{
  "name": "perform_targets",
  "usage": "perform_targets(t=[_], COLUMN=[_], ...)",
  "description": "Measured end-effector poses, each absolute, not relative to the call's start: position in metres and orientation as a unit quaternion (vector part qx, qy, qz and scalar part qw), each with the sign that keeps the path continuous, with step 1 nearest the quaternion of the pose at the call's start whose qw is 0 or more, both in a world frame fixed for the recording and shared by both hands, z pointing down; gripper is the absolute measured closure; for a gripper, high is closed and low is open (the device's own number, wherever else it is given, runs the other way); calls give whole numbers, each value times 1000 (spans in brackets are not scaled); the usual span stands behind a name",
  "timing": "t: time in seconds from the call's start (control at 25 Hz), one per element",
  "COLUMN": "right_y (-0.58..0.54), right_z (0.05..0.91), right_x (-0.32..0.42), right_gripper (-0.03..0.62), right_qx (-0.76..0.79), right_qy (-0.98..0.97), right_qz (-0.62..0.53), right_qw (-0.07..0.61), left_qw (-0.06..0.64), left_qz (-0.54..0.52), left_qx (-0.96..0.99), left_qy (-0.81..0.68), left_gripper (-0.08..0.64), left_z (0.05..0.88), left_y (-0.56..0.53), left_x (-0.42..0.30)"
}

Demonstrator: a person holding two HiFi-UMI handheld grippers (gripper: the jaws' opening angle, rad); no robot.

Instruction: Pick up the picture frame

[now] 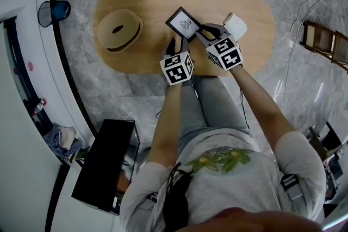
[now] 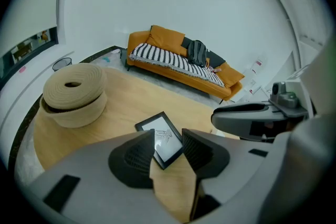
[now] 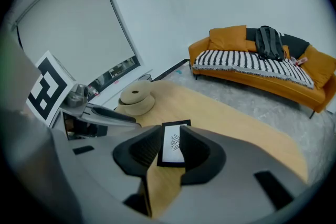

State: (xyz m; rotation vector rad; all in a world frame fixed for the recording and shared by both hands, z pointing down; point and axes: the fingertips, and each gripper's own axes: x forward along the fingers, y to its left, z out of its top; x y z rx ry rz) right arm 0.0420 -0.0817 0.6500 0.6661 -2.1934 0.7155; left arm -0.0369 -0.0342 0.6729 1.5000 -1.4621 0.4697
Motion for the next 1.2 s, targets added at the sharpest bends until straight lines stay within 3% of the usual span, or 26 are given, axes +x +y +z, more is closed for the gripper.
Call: perform_targets(t=[1.2], right_y=[-84], right_z=[756], right_x=[43], right_gripper=[463], right_qx=[216], right_qy=[-820], right_qz=[283], right_qw=[448], left_qw=[527], left_qz=[228], left_qx=[561], left_qy=[-596], left_gripper=[371], left_z=[772], left_y=[-30], left_x=[-37])
